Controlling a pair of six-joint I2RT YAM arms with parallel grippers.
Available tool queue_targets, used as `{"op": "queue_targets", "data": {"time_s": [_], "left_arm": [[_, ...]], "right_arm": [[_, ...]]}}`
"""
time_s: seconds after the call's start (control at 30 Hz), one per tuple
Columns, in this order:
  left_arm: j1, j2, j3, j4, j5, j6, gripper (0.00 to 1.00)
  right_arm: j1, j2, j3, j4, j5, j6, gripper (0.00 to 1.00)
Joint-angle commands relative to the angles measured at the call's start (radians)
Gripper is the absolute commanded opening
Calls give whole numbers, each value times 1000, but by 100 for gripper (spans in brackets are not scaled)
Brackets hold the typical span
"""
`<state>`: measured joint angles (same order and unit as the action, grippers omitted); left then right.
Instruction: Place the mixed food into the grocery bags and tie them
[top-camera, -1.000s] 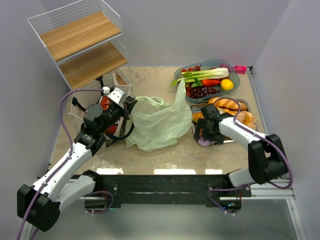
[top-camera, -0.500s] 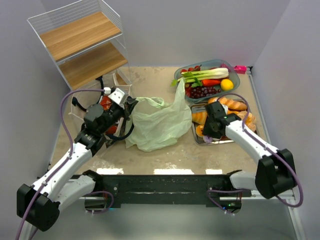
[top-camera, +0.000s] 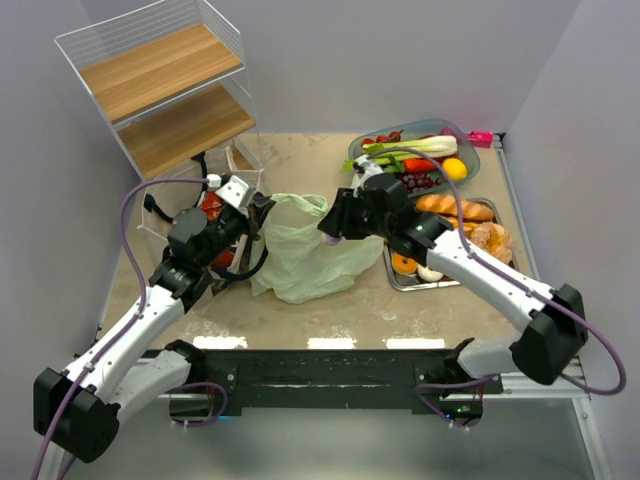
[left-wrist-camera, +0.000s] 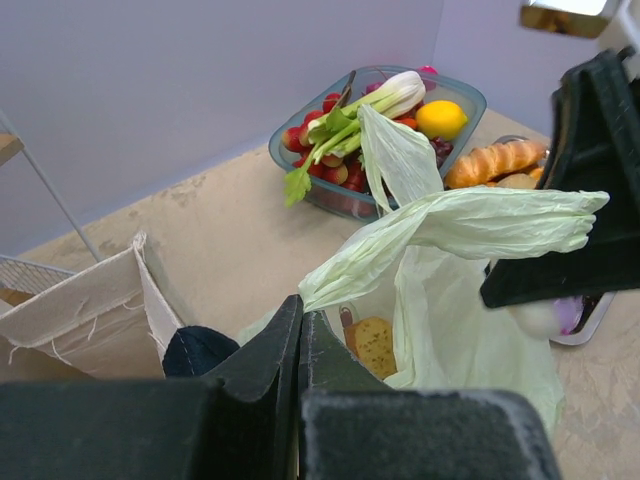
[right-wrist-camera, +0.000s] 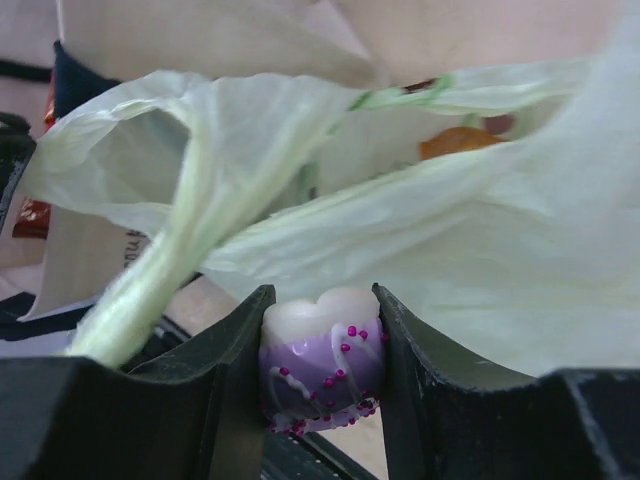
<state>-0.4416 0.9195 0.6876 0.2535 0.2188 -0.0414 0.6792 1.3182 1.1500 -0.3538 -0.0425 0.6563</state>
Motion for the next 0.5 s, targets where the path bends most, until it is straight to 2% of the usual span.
{"op": "queue_targets", "data": {"time_s": [0.0, 0.47], "left_arm": [[-6, -14, 0, 35, -15, -6, 0], [-8, -10, -3, 44, 10, -6, 0]], "right_arm": [[52, 88, 51, 218, -112, 58, 39], [69, 249, 174, 427, 16, 48, 40]]}}
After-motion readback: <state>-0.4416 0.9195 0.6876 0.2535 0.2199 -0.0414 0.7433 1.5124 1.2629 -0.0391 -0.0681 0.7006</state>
